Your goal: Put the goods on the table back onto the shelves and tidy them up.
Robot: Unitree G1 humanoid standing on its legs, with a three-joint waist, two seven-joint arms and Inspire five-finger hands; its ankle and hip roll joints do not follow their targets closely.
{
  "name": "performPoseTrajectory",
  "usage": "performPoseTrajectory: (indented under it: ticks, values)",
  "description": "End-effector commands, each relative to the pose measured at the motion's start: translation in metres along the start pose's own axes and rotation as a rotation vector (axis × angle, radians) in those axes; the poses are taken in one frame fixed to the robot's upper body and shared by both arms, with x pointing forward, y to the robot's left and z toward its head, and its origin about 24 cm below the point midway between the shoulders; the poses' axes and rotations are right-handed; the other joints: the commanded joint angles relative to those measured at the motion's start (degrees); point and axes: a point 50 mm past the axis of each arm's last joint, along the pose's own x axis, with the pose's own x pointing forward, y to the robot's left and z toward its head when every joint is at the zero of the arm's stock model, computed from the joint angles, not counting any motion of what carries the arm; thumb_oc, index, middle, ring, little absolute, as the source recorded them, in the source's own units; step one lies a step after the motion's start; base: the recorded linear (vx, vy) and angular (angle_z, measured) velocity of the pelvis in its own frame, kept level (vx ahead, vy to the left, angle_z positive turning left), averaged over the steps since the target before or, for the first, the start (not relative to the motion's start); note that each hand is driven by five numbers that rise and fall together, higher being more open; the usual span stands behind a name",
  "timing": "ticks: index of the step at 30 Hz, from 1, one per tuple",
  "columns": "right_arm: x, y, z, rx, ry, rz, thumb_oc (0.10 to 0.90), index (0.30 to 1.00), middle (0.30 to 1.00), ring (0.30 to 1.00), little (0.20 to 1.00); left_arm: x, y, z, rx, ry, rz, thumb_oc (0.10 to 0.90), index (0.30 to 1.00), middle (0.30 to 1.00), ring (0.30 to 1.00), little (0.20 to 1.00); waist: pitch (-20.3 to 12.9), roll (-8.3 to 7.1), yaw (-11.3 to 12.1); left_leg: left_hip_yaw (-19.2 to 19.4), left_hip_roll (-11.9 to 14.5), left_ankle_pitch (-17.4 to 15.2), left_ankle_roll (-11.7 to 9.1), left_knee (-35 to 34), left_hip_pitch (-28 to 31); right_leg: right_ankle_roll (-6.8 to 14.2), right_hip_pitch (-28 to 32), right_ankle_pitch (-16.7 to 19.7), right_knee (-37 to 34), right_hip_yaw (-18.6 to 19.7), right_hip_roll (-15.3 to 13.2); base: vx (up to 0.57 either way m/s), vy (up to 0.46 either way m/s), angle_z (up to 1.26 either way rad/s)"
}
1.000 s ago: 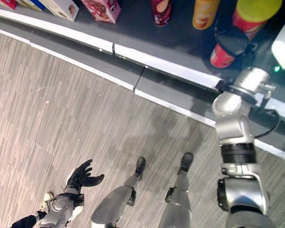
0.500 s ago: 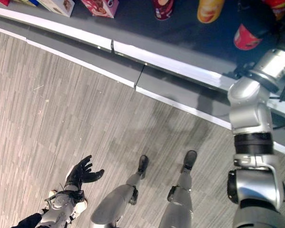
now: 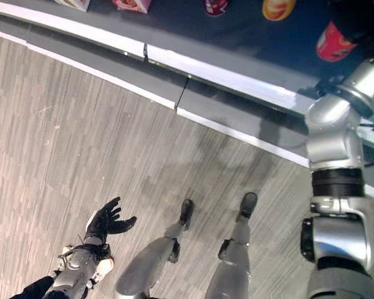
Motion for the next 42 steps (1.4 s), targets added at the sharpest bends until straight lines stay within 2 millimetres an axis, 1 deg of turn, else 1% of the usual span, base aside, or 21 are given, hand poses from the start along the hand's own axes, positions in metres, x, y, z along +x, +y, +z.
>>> performPoseTrajectory:
  ticks: [1, 6, 9, 16, 17, 18, 19, 23, 30, 33, 36, 37, 38, 39, 40, 42]
  values:
    - [0.041, -0.033, 0.027, 0.024, -0.177, -0.187, 0.4, 0.3, 0.3, 0.3, 0.3, -0.009, 0.028, -0.001, 0.073, -0.023, 0.066, 0.8, 0.9, 0.9, 0.9, 0.9, -1.8, 0.78, 0.1, -0.1, 6.1, -0.6, -1.9, -2.9, -1.0, 4.6, -3.0, -9.2, 11.4, 3.8, -1.7, -0.01, -0.004, -0.08]
    - [0.039, -0.031, 0.024, 0.016, -0.169, -0.183, 0.4, 0.3, 0.3, 0.3, 0.3, -0.008, 0.028, 0.001, 0.075, -0.029, 0.066, 0.8, 0.9, 0.9, 0.9, 0.9, -1.7, 0.53, 0.0, 0.3, 6.2, -0.6, -2.0, -2.9, -0.9, 4.6, -3.0, -9.0, 11.2, 4.1, -1.5, 0.0, 0.0, 0.01]
    - [0.037, -0.026, 0.02, -0.001, -0.152, -0.148, 0.4, 0.3, 0.3, 0.3, 0.3, -0.009, 0.028, 0.001, 0.079, -0.031, 0.066, 0.8, 0.9, 0.9, 0.9, 0.9, -1.5, 0.32, 0.0, 0.3, 6.3, -0.5, -2.0, -2.9, -1.0, 4.6, -2.9, -8.8, 11.0, 4.2, -1.4, -0.01, -0.01, -0.19]
    - [0.039, -0.024, 0.014, -0.013, -0.118, -0.141, 0.4, 0.3, 0.3, 0.3, 0.3, -0.008, 0.029, 0.003, 0.077, -0.039, 0.073, 0.8, 0.9, 0.9, 0.9, 0.9, -1.3, 0.07, 0.0, 0.3, 6.4, -0.4, -2.1, -2.9, -1.2, 4.5, -3.2, -8.7, 10.8, 4.3, -1.2, -0.01, -0.003, -0.05]
    - [0.039, -0.023, 0.014, -0.009, -0.113, -0.138, 0.467, 0.401, 0.401, 0.401, 0.401, -0.009, 0.03, 0.002, 0.078, -0.038, 0.076, 0.8, 0.9, 0.9, 0.9, 0.9, -1.2, 0.01, 0.0, 0.3, 6.4, -0.4, -2.1, -2.9, -1.3, 4.5, -3.2, -8.6, 10.8, 4.3, -1.2, 0.0, 0.0, 0.0]
    - [0.039, -0.022, 0.015, 0.002, -0.111, -0.135, 0.613, 0.62, 0.62, 0.62, 0.62, -0.008, 0.03, 0.002, 0.077, -0.038, 0.077, 0.8, 0.9, 0.9, 0.9, 0.9, -1.2, -0.05, 0.0, 0.3, 6.4, -0.4, -2.1, -2.9, -1.3, 4.5, -3.2, -8.6, 10.8, 4.3, -1.1, 0.0, 0.0, 0.0]
    - [0.038, -0.02, 0.016, 0.021, -0.103, -0.12, 0.8, 0.9, 0.9, 0.9, 0.9, -0.008, 0.03, 0.001, 0.078, -0.032, 0.08, 0.8, 0.9, 0.9, 0.9, 0.9, -1.1, -0.21, 0.0, 0.3, 6.5, -0.4, -2.1, -2.9, -1.2, 4.5, -3.2, -8.7, 10.9, 4.3, -1.1, 0.0, 0.0, 0.0]
    - [0.034, -0.014, 0.017, 0.05, -0.092, -0.073, 0.8, 0.9, 0.9, 0.9, 0.9, -0.008, 0.032, 0.004, 0.072, -0.038, 0.086, 0.8, 0.9, 0.9, 0.9, 0.9, -1.1, -0.85, 0.2, 0.3, 6.7, -0.4, -2.1, -2.9, -1.1, 4.4, -2.8, -8.6, 10.6, 4.2, -0.9, 0.0, 0.0, 0.0]
    - [0.03, -0.009, 0.013, 0.081, -0.043, -0.054, 0.8, 0.9, 0.9, 0.9, 0.9, -0.009, 0.034, 0.002, 0.07, -0.031, 0.097, 0.8, 0.9, 0.9, 0.9, 0.9, -0.9, -1.21, 0.3, 0.2, 6.8, -0.4, -2.2, -2.9, -1.2, 4.4, -2.8, -8.4, 10.4, 4.1, -0.9, 0.0, 0.0, 0.0]
    - [0.019, 0.0, 0.009, 0.14, 0.024, -0.028, 0.8, 0.9, 0.9, 0.9, 0.9, -0.008, 0.033, 0.002, 0.055, -0.028, 0.102, 0.8, 0.9, 0.9, 0.9, 0.9, -0.6, -1.45, 0.3, 0.3, 6.9, -0.3, -2.3, -2.9, -1.5, 4.5, -2.9, -8.3, 10.3, 3.9, -0.7, 0.0, 0.0, 0.0]
    - [0.012, 0.003, 0.004, 0.164, 0.063, -0.019, 0.8, 0.9, 0.9, 0.9, 0.9, -0.008, 0.032, 0.002, 0.052, -0.025, 0.105, 0.8, 0.9, 0.9, 0.9, 0.9, -0.5, -1.58, 0.2, 0.4, 6.9, -0.3, -2.3, -2.9, -1.5, 4.5, -2.9, -8.2, 10.2, 3.9, -0.6, 0.0, 0.0, 0.0]
    - [0.002, 0.01, 0.0, 0.198, 0.114, 0.011, 0.8, 0.9, 0.9, 0.9, 0.9, -0.007, 0.031, 0.003, 0.046, -0.027, 0.104, 0.8, 0.9, 0.9, 0.9, 0.9, -0.3, -1.67, 0.2, 0.5, 7.0, -0.3, -2.3, -2.9, -1.5, 4.4, -2.7, -8.2, 10.1, 3.9, -0.5, 0.0, 0.0, 0.0]
    - [0.002, 0.01, 0.0, 0.198, 0.115, 0.011, 0.8, 0.9, 0.9, 0.9, 0.9, -0.007, 0.031, 0.003, 0.047, -0.027, 0.105, 0.8, 0.9, 0.9, 0.9, 0.9, -0.3, -1.71, 0.2, 0.5, 7.0, -0.3, -2.3, -2.9, -1.5, 4.4, -2.7, -8.2, 10.1, 3.9, -0.5, 0.0, 0.0, 0.0]
    - [-0.006, 0.015, -0.003, 0.212, 0.146, 0.039, 0.8, 0.9, 0.9, 0.9, 0.9, -0.007, 0.031, 0.002, 0.045, -0.025, 0.107, 0.8, 0.9, 0.9, 0.9, 0.9, -0.2, -1.91, 0.1, 0.6, 7.1, -0.4, -2.4, -2.9, -1.5, 4.4, -2.6, -8.2, 10.0, 3.8, -0.5, 0.0, 0.0, 0.0]
    - [-0.006, 0.015, -0.003, 0.212, 0.146, 0.04, 0.8, 0.9, 0.9, 0.9, 0.9, -0.007, 0.031, 0.002, 0.045, -0.025, 0.108, 0.8, 0.9, 0.9, 0.9, 0.9, -0.2, -1.95, 0.1, 0.6, 7.1, -0.4, -2.4, -2.9, -1.5, 4.4, -2.6, -8.2, 10.0, 3.8, -0.5, 0.0, 0.0, 0.0]
    - [-0.015, 0.021, -0.006, 0.234, 0.191, 0.069, 0.8, 0.9, 0.9, 0.9, 0.9, -0.007, 0.031, 0.001, 0.044, -0.018, 0.111, 0.8, 0.9, 0.9, 0.9, 0.9, 0.0, -2.14, 0.1, 0.7, 7.2, -0.4, -2.3, -2.9, -1.3, 4.4, -2.5, -8.1, 9.9, 3.7, -0.4, 0.0, 0.0, 0.0]
